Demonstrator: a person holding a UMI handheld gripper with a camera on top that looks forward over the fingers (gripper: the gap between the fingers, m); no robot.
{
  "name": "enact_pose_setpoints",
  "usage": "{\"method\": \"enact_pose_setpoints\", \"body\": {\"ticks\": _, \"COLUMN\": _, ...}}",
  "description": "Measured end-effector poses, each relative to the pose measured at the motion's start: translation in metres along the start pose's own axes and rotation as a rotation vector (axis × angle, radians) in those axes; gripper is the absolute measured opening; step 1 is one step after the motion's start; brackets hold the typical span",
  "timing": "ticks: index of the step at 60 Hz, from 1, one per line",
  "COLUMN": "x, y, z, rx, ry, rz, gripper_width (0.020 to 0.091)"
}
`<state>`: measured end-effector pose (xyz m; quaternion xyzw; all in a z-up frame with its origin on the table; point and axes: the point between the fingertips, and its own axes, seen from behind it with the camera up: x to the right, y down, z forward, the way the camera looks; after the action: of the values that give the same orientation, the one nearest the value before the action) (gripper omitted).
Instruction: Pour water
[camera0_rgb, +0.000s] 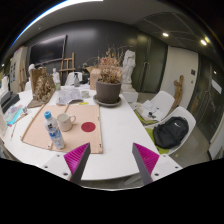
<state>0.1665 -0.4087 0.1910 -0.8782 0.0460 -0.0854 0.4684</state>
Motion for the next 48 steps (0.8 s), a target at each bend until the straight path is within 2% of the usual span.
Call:
{"method": "enact_pose_setpoints", "body": {"ticks": 7, "x": -0.023, "y": 0.004, "z": 0.002, "rx": -0.002, "ry": -0.037, "rz": -0.004, "gripper_width": 0.0859}}
{"method": "enact_pose_setpoints", "body": {"ticks": 21, "x": -0.120, "y": 0.021, "z": 0.011, "rx": 0.020, "ry": -0.154, "rz": -0.038, "gripper_width": 0.0860}}
{"method": "enact_pose_setpoints", "body": {"ticks": 30, "x": -0.189, "y": 0.026, "z": 0.036, "rx": 0.081, "ry": -0.230, "rz": -0.056, "gripper_width": 0.0857}}
{"method": "enact_pose_setpoints", "body": {"ticks": 48, "x": -0.263, "y": 0.016, "z": 0.136, "rx": 0.197, "ry": -0.206, "rz": -0.005, "gripper_width": 0.0849}}
